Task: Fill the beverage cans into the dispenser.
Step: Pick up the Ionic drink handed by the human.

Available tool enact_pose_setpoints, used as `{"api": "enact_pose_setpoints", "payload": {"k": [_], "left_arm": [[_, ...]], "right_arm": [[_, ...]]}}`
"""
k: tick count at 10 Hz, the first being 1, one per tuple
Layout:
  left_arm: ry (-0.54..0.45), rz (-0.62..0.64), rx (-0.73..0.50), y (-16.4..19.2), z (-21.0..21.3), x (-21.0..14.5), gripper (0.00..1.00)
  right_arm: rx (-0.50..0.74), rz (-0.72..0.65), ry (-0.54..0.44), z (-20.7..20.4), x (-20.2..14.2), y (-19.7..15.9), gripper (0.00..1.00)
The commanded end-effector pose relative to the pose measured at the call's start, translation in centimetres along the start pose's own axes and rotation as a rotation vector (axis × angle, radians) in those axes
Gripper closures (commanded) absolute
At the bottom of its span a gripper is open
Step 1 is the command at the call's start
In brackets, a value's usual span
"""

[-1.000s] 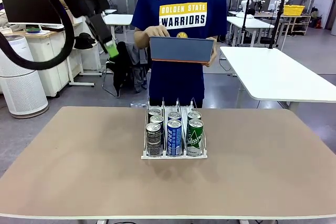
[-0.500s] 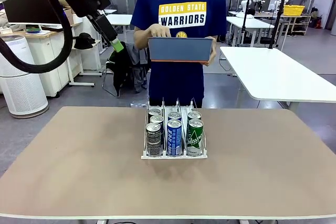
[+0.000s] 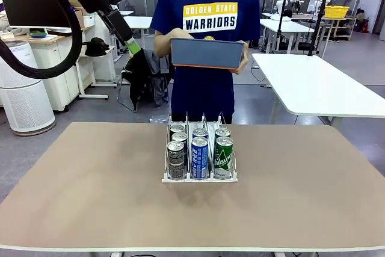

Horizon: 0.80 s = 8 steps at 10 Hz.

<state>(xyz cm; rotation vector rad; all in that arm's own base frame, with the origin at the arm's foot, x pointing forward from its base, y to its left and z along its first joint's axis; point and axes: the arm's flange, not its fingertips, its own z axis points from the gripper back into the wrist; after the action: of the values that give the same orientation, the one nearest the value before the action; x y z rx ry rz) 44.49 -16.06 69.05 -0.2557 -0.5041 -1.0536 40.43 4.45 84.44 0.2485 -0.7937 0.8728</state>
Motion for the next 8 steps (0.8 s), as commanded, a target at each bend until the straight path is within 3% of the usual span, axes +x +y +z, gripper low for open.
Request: {"api": "enact_pose_setpoints", "payload": {"k": [1, 8], "left_arm": [[-0.036, 0.026, 0.086, 0.7, 0.6, -0.5, 0.00], [-0.090, -0.007, 0.169, 0.2, 3.2, 1.2, 0.00]], "right_arm": [[0.008, 0.000, 0.001, -0.1, 0.0, 0.1, 0.00], [0.008, 0.000, 0.001, -0.1, 0.0, 0.1, 0.00]]}}
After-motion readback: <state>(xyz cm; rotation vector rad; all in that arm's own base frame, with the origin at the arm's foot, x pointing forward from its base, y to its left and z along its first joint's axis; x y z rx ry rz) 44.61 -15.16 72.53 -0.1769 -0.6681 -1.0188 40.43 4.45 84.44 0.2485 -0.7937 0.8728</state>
